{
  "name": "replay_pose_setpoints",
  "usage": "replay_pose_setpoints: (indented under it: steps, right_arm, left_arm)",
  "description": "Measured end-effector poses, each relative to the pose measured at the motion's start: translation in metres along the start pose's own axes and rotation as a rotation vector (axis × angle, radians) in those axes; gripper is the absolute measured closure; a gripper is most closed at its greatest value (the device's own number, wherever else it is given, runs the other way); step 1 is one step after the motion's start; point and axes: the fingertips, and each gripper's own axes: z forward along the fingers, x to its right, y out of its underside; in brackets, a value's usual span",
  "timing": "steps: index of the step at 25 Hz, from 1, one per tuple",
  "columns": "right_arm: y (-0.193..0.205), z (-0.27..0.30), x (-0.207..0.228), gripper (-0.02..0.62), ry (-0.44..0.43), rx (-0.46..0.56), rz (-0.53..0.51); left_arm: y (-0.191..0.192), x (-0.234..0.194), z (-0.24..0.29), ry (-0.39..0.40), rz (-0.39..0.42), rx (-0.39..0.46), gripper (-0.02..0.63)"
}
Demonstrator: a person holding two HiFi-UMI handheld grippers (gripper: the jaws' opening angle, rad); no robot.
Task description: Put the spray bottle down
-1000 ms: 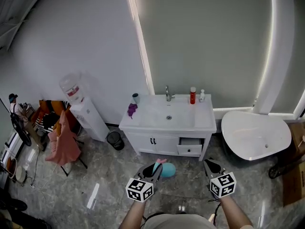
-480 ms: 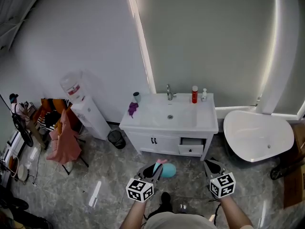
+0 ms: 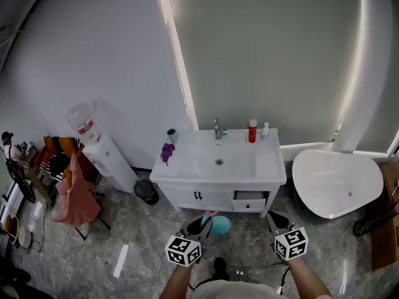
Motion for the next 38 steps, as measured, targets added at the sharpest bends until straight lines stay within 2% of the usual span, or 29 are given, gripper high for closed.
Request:
replay_pose_setpoints:
  steps: [10, 20, 26, 33, 38]
  right_arm:
    - [-0.030, 0.096, 0.008, 0.584, 0.014, 0.026, 0.011]
    - [-0.046, 0.181, 0.028, 0.586, 0.085, 0.023, 0.035]
    - [-0.044, 0.209, 0.035, 0.584, 0.100, 0.013, 0.055]
    - [-0.049, 0.236, 0.054, 0.584, 0.107, -0.007, 0.068]
    - [-0.052, 0.261, 0.074, 0.584, 0.095, -0.025, 0.025]
  left_arm:
    - [-0.024, -0.085, 0.065, 0.067, -0.002, -0.020, 0.538]
    - [-0.053, -0.157, 0.128, 0.144, 0.018, -0.022, 0.538]
    - [-0.055, -0.178, 0.151, 0.171, 0.016, -0.030, 0.538]
    - [-0.059, -0.198, 0.176, 0.165, -0.001, -0.046, 0.538]
    - [-0.060, -0.207, 0.202, 0.149, -0.006, -0.057, 0.538]
